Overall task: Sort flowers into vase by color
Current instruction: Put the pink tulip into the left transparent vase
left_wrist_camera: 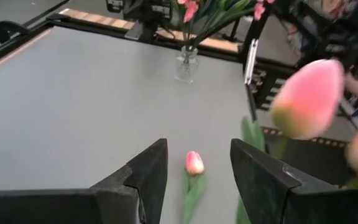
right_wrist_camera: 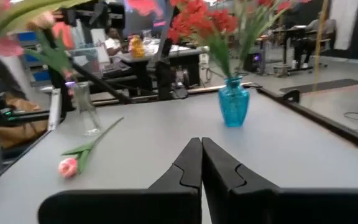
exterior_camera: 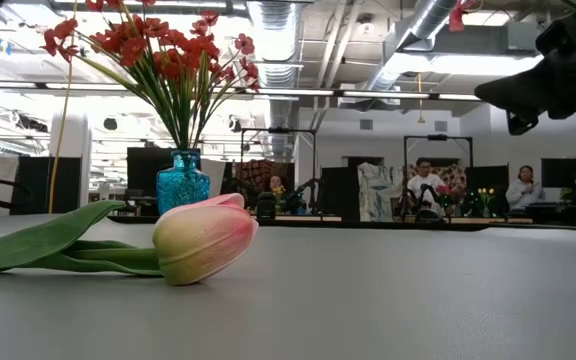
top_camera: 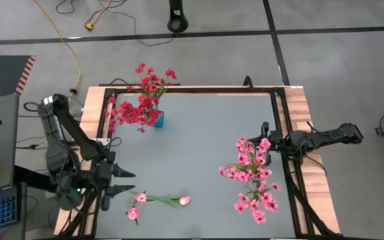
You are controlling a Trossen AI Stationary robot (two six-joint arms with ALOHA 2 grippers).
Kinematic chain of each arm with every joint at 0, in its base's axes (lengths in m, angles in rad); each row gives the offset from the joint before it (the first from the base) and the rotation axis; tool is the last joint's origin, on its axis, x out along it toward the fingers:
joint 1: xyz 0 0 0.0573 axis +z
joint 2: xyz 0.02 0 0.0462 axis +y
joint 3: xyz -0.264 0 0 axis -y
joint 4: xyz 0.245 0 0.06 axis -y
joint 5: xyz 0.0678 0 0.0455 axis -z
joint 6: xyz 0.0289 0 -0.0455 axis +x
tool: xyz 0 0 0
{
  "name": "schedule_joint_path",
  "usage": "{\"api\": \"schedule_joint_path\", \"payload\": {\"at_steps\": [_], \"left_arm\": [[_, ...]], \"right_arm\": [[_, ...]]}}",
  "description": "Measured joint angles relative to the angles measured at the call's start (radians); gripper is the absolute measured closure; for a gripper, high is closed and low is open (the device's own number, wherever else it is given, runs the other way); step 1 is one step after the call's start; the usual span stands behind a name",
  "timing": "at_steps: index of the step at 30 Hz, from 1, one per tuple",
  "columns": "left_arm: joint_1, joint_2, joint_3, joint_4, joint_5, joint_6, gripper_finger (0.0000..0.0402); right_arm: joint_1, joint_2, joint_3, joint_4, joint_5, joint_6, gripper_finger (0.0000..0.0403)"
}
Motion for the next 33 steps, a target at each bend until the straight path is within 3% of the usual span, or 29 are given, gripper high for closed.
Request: {"api": "schedule_joint_path", "payload": {"at_steps": [7,18,33], "left_arm": [[0.117,0.001,0.0,-0.001,0.131,0.075,0.0239],[0.295,0.001,0.0,0.0,0.297,0.149,0.0239],[0.615,0.004,0.0,0.001,0.756,0.39,0.0239]], "right_arm": [[-0.089,-0.005,0.0,0.025,0.049,-0.111,0.0376],[-0.26,0.0,-0.001,0.003,0.064,-0.044,0.0366],[-0.278,0.0,-0.002,-0.002,0.066,-0.043,0.0365]]}}
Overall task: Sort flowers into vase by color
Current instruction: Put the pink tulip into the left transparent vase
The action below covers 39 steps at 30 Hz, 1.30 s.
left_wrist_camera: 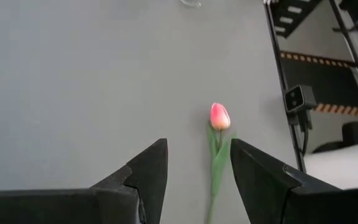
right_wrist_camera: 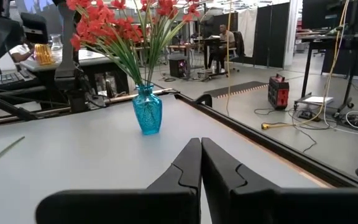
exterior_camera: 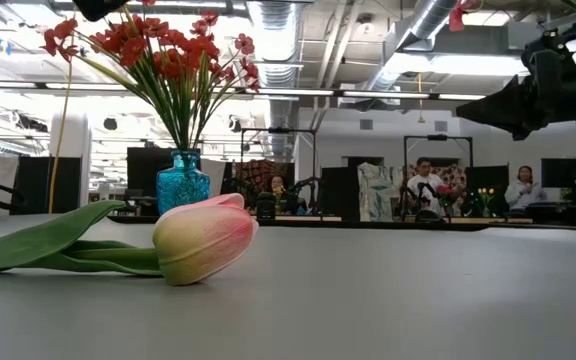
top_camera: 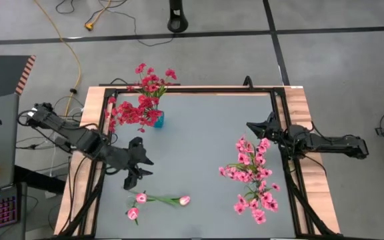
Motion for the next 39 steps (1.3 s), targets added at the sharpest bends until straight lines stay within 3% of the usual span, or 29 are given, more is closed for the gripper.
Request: {"api": "schedule_joint_path", "payload": {"at_steps": [5,17,31,39], "left_arm": [[0.074,0.05,0.0,0.016,0.109,0.066,0.0239],[0.188,0.312,0.0,0.105,0.394,0.242,0.0239],[0.204,0.54,0.0,0.189,0.548,0.334,0.0239],[0.166,0.629,0.0,0.277,0.55,0.329,0.0239]], "right_arm": [[0.0,0.0,0.0,-0.001,0.0,0.0,0.0365],[0.0,0.0,-0.001,-0.001,0.0,0.001,0.0365],[0.0,0.0,-0.001,-0.001,0.0,0.001,0.0365],[0.0,0.0,-0.001,-0.001,0.0,0.001,0.0365]]}}
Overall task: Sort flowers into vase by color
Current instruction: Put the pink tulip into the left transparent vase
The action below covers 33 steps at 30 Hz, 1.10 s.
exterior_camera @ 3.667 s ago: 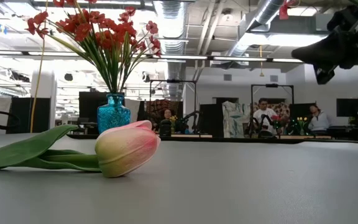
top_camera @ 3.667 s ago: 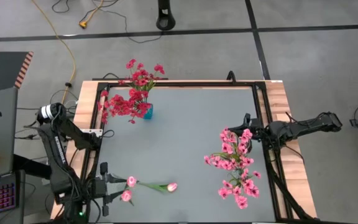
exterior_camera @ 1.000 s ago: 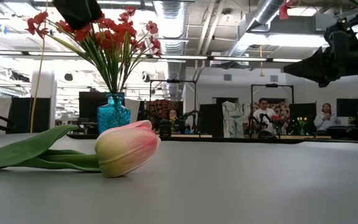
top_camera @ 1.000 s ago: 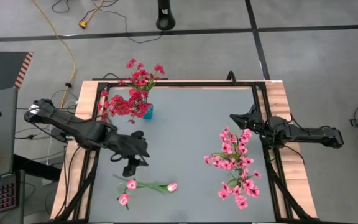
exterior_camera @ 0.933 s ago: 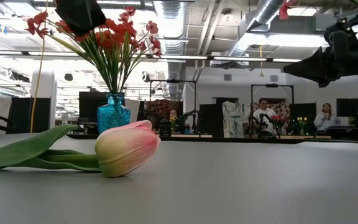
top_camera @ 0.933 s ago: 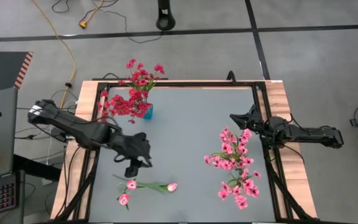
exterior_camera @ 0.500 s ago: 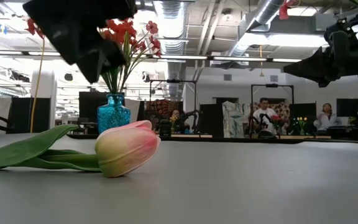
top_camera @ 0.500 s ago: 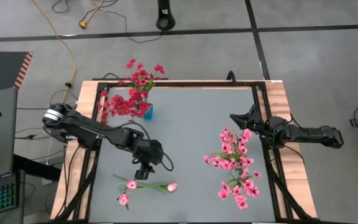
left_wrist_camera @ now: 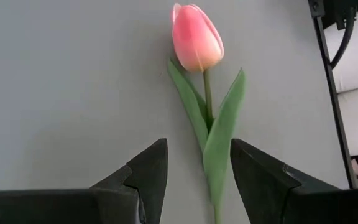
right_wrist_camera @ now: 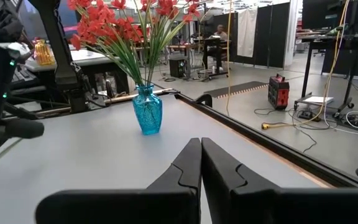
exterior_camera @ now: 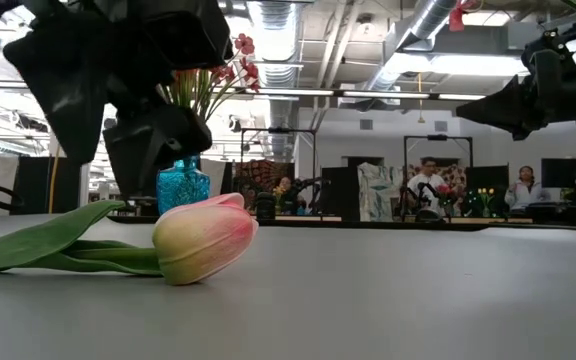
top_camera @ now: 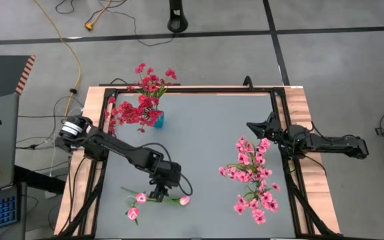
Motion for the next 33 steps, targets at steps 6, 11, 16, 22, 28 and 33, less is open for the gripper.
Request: {"api": "schedule_joint_path", "payload": {"at_steps": [6,11,16,22,28,33], "left_arm": [[-0.034,0.018,0.0,0.033,-0.01,-0.005,0.0239],[-0.063,0.019,0.0,0.041,-0.043,-0.003,0.0239],[-0.086,0.044,-0.001,0.053,-0.07,-0.004,0.0239],[-0.107,0.066,0.0,0.057,-0.111,-0.006,0.0239],[-0.125,0.066,-0.001,0.056,-0.168,-0.006,0.0239],[-0.14,0.066,-0.001,0.053,-0.184,-0.007,0.0239]], "right_arm": [[0.0,0.0,0.0,0.0,0.0,0.0,0.0365],[0.0,0.0,0.0,0.0,0.0,0.0,0.0365],[0.0,0.0,0.0,0.0,0.0,0.0,0.0365],[0.001,0.0,0.0,0.0,0.0,0.001,0.0365],[0.0,0.0,0.0,0.0,0.0,0.002,0.0365],[0.001,0.0,0.0,0.0,0.0,0.0,0.0365]]}}
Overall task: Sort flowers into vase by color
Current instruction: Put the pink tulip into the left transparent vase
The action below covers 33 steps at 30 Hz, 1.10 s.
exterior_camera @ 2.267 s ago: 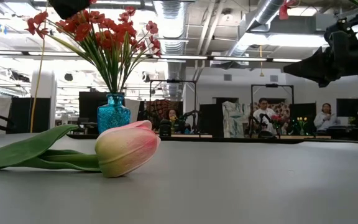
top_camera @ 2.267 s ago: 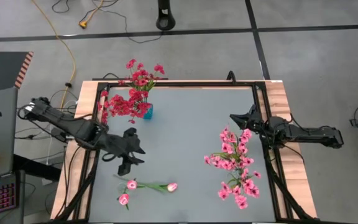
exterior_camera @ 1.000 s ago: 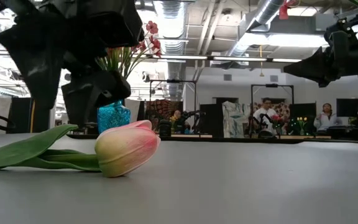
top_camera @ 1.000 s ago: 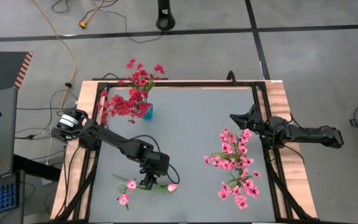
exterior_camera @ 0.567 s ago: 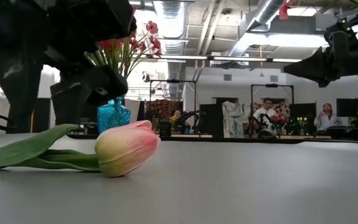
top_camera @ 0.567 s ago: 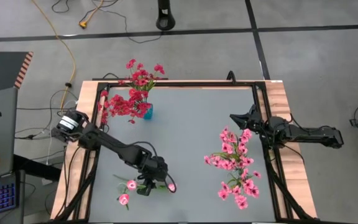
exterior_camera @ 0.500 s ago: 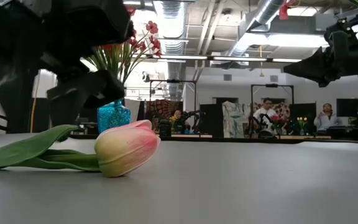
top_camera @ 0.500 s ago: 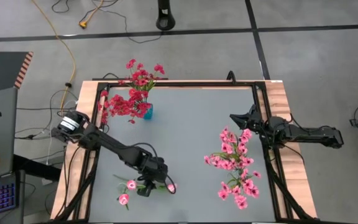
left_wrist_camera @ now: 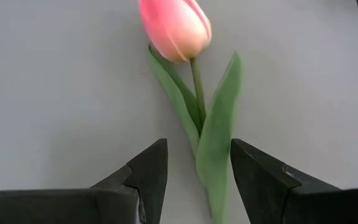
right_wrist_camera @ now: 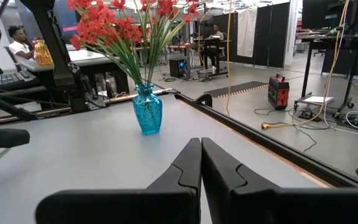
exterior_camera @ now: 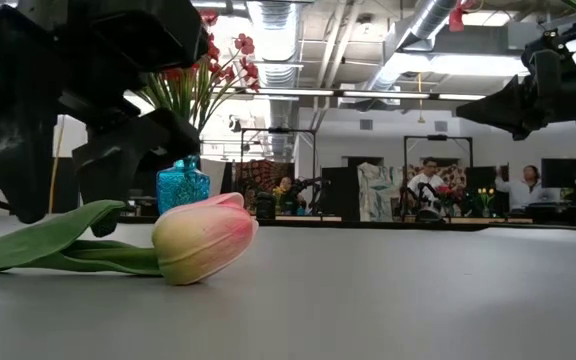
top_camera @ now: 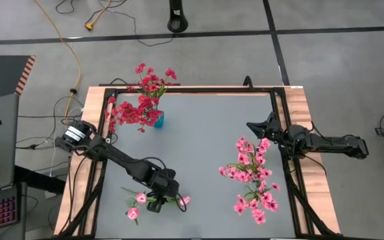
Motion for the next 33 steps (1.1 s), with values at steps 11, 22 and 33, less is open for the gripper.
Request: {"api": "schedule_joint_path", "payload": {"at_steps": [11,22,33], "left_arm": [[-0.032,0.048,-0.001,0.008,-0.038,0.001,0.0239],[-0.032,0.06,0.001,0.003,-0.084,0.002,0.0292],[-0.031,0.056,0.0,-0.002,-0.125,0.002,0.0396]], "right_arm": [[0.0,0.0,0.0,0.0,0.0,-0.001,0.0365],[0.0,0.0,0.0,0.0,0.0,0.0,0.0365],[0.0,0.0,0.0,0.0,0.0,0.0,0.0365]]}}
